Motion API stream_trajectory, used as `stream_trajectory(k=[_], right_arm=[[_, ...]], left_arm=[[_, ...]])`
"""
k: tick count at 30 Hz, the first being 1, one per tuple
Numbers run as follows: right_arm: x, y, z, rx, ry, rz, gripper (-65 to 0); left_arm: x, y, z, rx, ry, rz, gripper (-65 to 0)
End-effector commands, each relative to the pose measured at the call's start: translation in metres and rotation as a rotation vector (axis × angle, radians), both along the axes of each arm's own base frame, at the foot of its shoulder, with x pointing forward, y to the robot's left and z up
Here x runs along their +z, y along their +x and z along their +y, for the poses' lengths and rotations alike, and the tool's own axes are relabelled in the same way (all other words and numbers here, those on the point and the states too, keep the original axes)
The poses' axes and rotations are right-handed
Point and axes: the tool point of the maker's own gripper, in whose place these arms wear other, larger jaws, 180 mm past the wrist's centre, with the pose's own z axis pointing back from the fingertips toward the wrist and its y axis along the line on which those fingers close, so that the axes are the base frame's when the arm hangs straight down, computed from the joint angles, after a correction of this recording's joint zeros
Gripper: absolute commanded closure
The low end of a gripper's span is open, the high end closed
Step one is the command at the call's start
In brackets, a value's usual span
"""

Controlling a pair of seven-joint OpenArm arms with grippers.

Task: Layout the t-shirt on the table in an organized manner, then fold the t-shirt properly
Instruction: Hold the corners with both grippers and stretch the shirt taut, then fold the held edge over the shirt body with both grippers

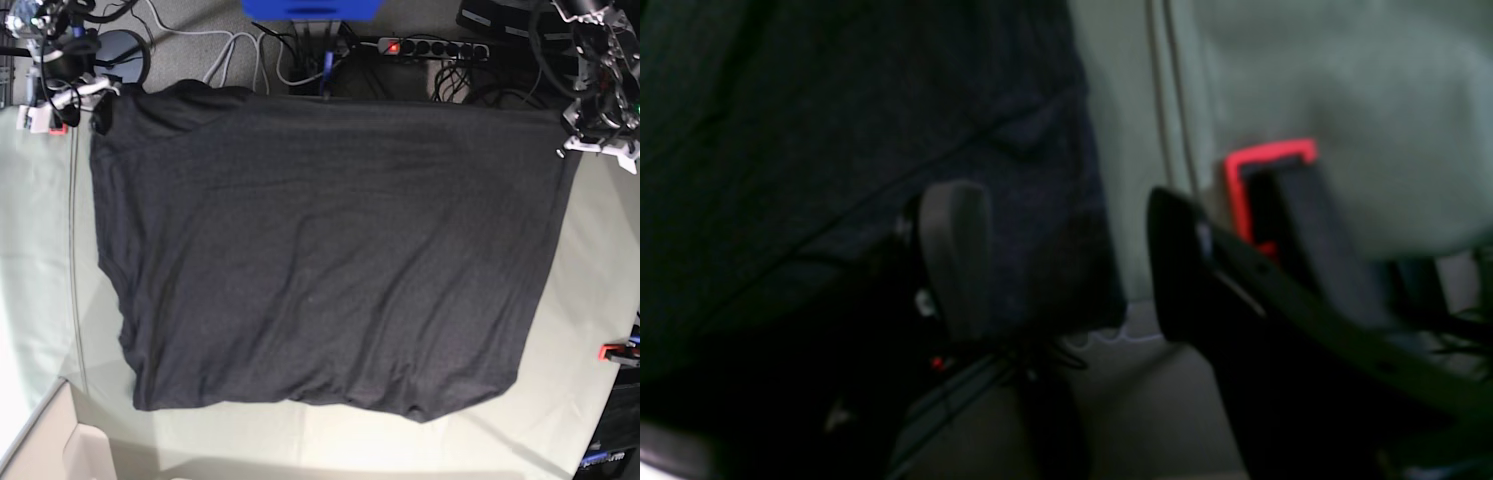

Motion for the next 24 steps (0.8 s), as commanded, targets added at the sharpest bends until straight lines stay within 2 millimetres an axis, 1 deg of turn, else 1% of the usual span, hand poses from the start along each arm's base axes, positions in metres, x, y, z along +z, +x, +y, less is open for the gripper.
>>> stream_trajectory(k=[1, 3, 5, 8, 9, 13, 14, 15, 17, 18, 21, 24], right_arm=[[0.008, 0.006, -0.012, -0.016, -0.022, -0.035, -37.6], [-0.001, 0.007, -0.011, -0.028, 0.004, -0.026, -37.6], [-0.007, 0.005, -0.016, -0.030, 0.010, -0.008, -37.5], [-0.013, 0.001, -0.019, -0.034, 0.018, 0.010, -37.5], [-0.014, 0.000, -0.019, -0.035, 0.019, 0.012, -37.5], [-0.017, -0.006, -0.017, -0.039, 0.026, 0.025, -37.4], [-0.019, -0.011, -0.016, -0.038, 0.028, 0.037, -37.4], [-0.021, -0.014, -0.013, -0.032, 0.032, 0.045, -37.3], [-0.026, -0.016, 0.000, 0.005, 0.050, 0.062, -37.3], [-0.029, -0.021, 0.006, 0.024, 0.058, 0.078, -37.3], [-0.035, -0.025, 0.025, 0.079, 0.081, 0.103, -37.3], [-0.037, -0.024, 0.033, 0.102, 0.092, 0.108, -37.3]], left_arm=[[0.007, 0.012, 0.003, -0.002, 0.012, -0.049, 0.0], [0.007, 0.012, 0.003, -0.002, 0.012, -0.049, 0.0], [0.008, 0.013, 0.003, -0.003, 0.013, -0.051, 0.0], [0.017, 0.020, 0.003, -0.015, 0.033, -0.080, 0.0], [0.019, 0.018, 0.002, -0.018, 0.038, -0.083, 0.0], [0.035, 0.028, -0.004, -0.037, 0.060, -0.134, 0.0], [0.037, 0.030, -0.007, -0.038, 0.059, -0.144, 0.0], [0.039, 0.032, -0.010, -0.040, 0.059, -0.155, 0.0], [0.045, 0.036, -0.010, -0.046, 0.069, -0.173, 0.0], [0.047, 0.038, -0.010, -0.050, 0.073, -0.179, 0.0], [0.049, 0.040, -0.010, -0.050, 0.074, -0.185, 0.0], [0.049, 0.040, -0.010, -0.050, 0.074, -0.183, 0.0]])
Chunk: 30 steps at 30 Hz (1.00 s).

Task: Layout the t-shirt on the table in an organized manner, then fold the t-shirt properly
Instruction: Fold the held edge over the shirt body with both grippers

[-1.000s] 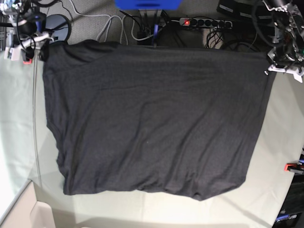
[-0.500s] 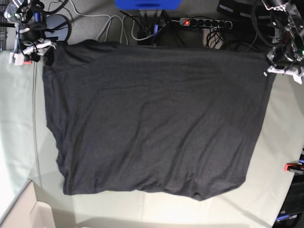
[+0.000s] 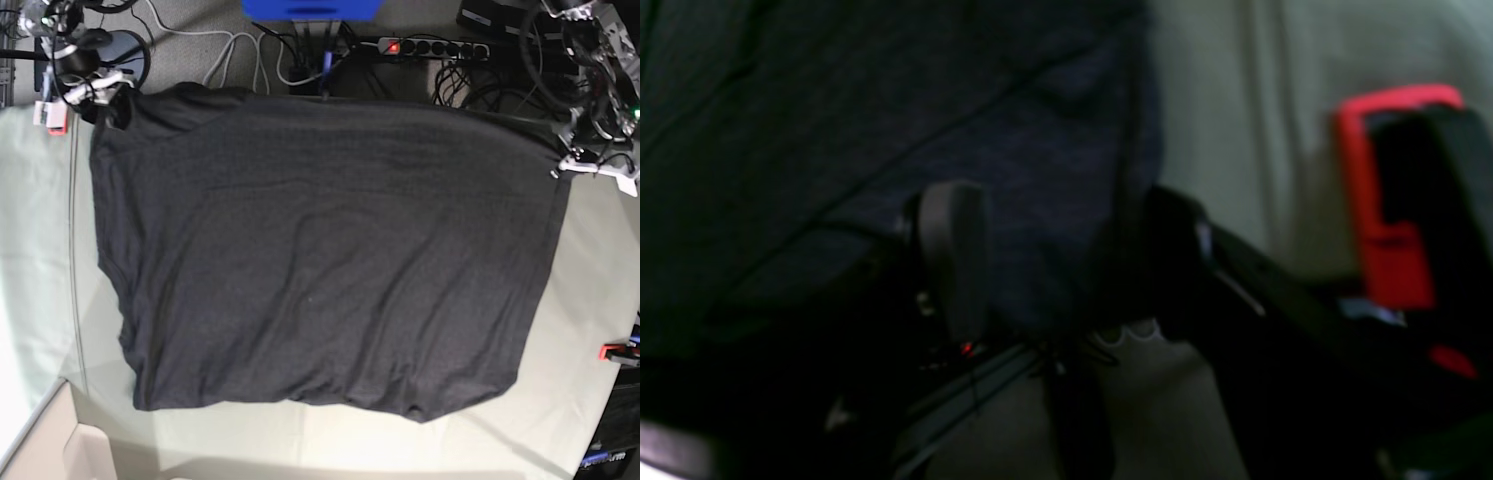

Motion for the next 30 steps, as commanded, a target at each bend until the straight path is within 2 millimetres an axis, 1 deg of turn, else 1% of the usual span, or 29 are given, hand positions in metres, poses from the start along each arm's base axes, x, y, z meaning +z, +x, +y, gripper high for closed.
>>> stream_trajectory(k=[1, 5, 7, 10, 14, 17, 19, 21, 26, 28, 30], right_arm=[[-0.013, -0.017, 0.007, 0.036, 0.003, 0.096, -37.2], [-0.014, -0.015, 0.015, 0.057, 0.013, 0.097, -36.8], [-0.015, -0.014, 0.017, 0.068, 0.015, 0.097, -33.5], [-0.015, -0.012, 0.022, 0.084, 0.019, 0.097, -24.2], [-0.016, -0.017, 0.022, 0.084, 0.020, 0.107, -9.4], [-0.016, -0.018, 0.018, 0.078, 0.014, 0.107, -0.2], [-0.014, -0.017, 0.014, 0.081, 0.004, 0.105, 0.0], [-0.007, -0.011, 0.005, 0.093, -0.022, 0.092, 0.0], [0.025, 0.014, -0.003, 0.129, -0.101, 0.009, 0.0], [0.039, 0.022, -0.011, 0.118, -0.136, -0.027, 0.0], [0.046, 0.027, -0.015, 0.112, -0.153, -0.049, 0.0]], left_arm=[[0.010, 0.006, 0.007, -0.002, 0.026, -0.026, 0.0], [0.010, 0.005, 0.007, -0.003, 0.026, -0.024, 0.0], [0.010, 0.005, 0.007, -0.003, 0.026, -0.024, 0.0], [0.010, 0.005, 0.007, -0.003, 0.026, -0.024, 0.0], [0.010, 0.005, 0.007, -0.003, 0.026, -0.024, 0.0], [0.012, 0.007, 0.009, -0.002, 0.029, -0.030, 0.0], [0.015, 0.010, 0.009, -0.005, 0.035, -0.040, 0.0], [0.023, 0.015, 0.009, -0.012, 0.050, -0.062, 0.0], [0.047, 0.027, 0.009, -0.034, 0.093, -0.122, 0.0], [0.050, 0.027, 0.009, -0.038, 0.101, -0.130, 0.0], [0.051, 0.027, 0.009, -0.039, 0.103, -0.130, 0.0]])
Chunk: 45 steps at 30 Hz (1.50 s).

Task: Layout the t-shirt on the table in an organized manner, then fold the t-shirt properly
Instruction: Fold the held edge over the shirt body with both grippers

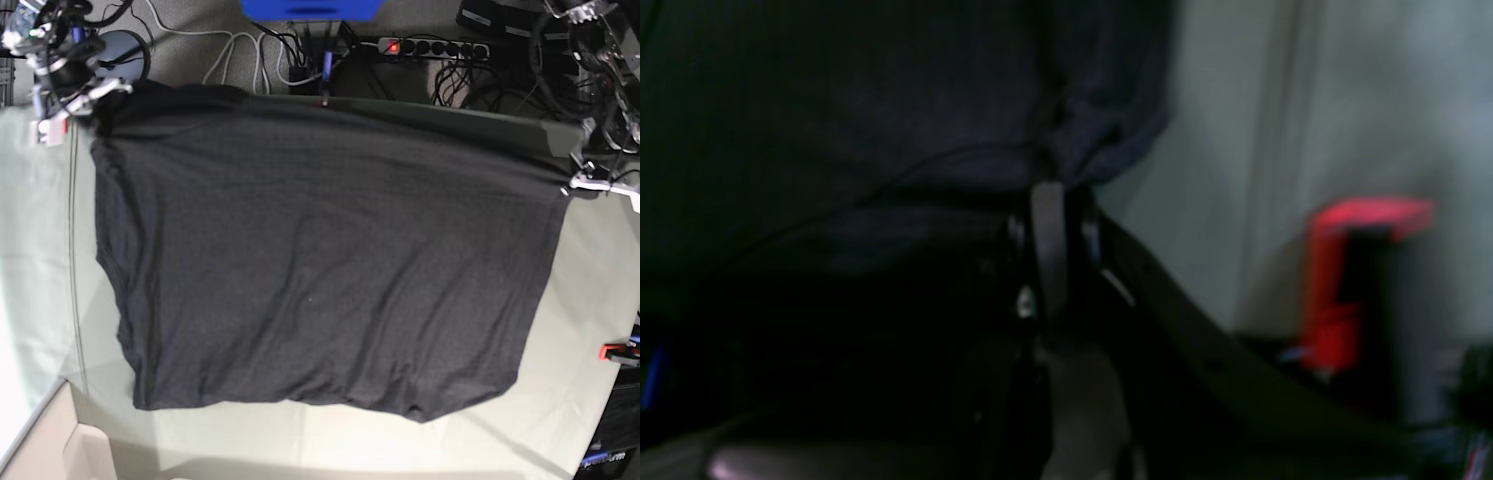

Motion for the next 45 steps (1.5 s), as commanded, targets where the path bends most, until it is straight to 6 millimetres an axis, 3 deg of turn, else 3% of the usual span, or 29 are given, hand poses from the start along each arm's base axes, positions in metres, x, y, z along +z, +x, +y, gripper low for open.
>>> stream_trajectory(k=[1, 24, 34, 41, 45], right_arm=[[0.011, 0.006, -0.008, -0.008, -0.021, -0.038, 0.0], [0.043, 0.079, -0.012, 0.004, -0.035, -0.204, 0.0], [0.058, 0.106, -0.011, 0.001, -0.030, -0.272, 0.0], [0.042, 0.117, -0.016, -0.022, 0.015, -0.250, 0.0], [0.036, 0.125, -0.020, -0.032, 0.033, -0.244, 0.0]], left_arm=[[0.010, 0.004, 0.007, -0.001, 0.028, -0.026, 0.0], [0.015, 0.010, 0.008, 0.003, 0.035, -0.048, 0.0], [0.039, 0.051, 0.008, 0.008, 0.032, -0.150, 0.0], [0.014, 0.062, 0.010, 0.038, -0.045, -0.113, 0.0], [0.017, 0.076, 0.010, 0.043, -0.061, -0.133, 0.0]])
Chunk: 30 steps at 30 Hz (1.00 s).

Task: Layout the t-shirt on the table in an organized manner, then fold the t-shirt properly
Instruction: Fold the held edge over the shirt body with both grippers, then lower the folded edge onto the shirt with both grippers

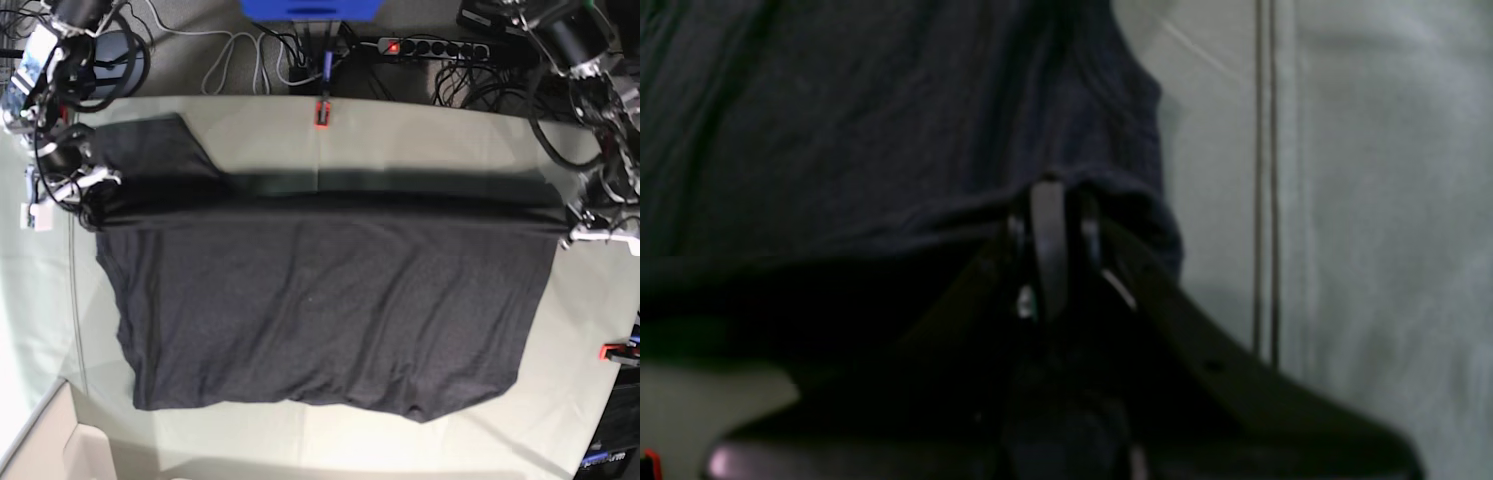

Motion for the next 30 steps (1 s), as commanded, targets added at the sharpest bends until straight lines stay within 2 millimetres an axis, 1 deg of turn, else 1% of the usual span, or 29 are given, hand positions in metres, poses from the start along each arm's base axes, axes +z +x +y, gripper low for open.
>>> stream_trajectory(k=[1, 4, 8, 11, 16, 18, 21, 22, 24, 30], right_arm=[[0.017, 0.013, -0.010, -0.018, -0.011, -0.064, 0.0], [0.021, 0.022, -0.010, -0.019, -0.006, -0.083, 0.0], [0.030, 0.036, -0.009, -0.020, -0.002, -0.116, 0.0], [0.039, 0.048, -0.009, -0.018, -0.003, -0.145, 0.0], [0.040, 0.059, -0.011, 0.002, -0.075, -0.120, 0.0], [0.041, 0.062, -0.010, 0.006, -0.088, -0.118, 0.0], [0.044, 0.067, -0.009, 0.006, -0.088, -0.127, 0.0], [0.046, 0.069, -0.009, 0.006, -0.088, -0.132, 0.0], [0.042, 0.069, -0.009, 0.004, -0.077, -0.123, -4.7], [0.027, 0.063, -0.010, -0.008, -0.049, -0.088, -26.7]], left_arm=[[0.017, 0.012, 0.008, 0.003, 0.029, -0.051, 0.0], [0.024, 0.022, 0.008, 0.004, 0.029, -0.075, 0.0], [0.027, 0.030, 0.006, 0.000, 0.022, -0.090, 0.0], [0.022, 0.034, 0.005, 0.005, 0.000, -0.083, 0.0], [0.010, 0.039, 0.003, 0.013, -0.040, -0.060, -0.1], [0.010, 0.045, 0.002, 0.014, -0.050, -0.064, -0.1], [0.013, 0.051, 0.006, 0.017, -0.053, -0.069, -0.5], [0.014, 0.055, 0.006, 0.017, -0.058, -0.073, -1.9], [0.014, 0.059, 0.004, 0.020, -0.073, -0.073, -7.4], [0.020, 0.060, 0.012, 0.021, -0.054, -0.082, -31.1]])
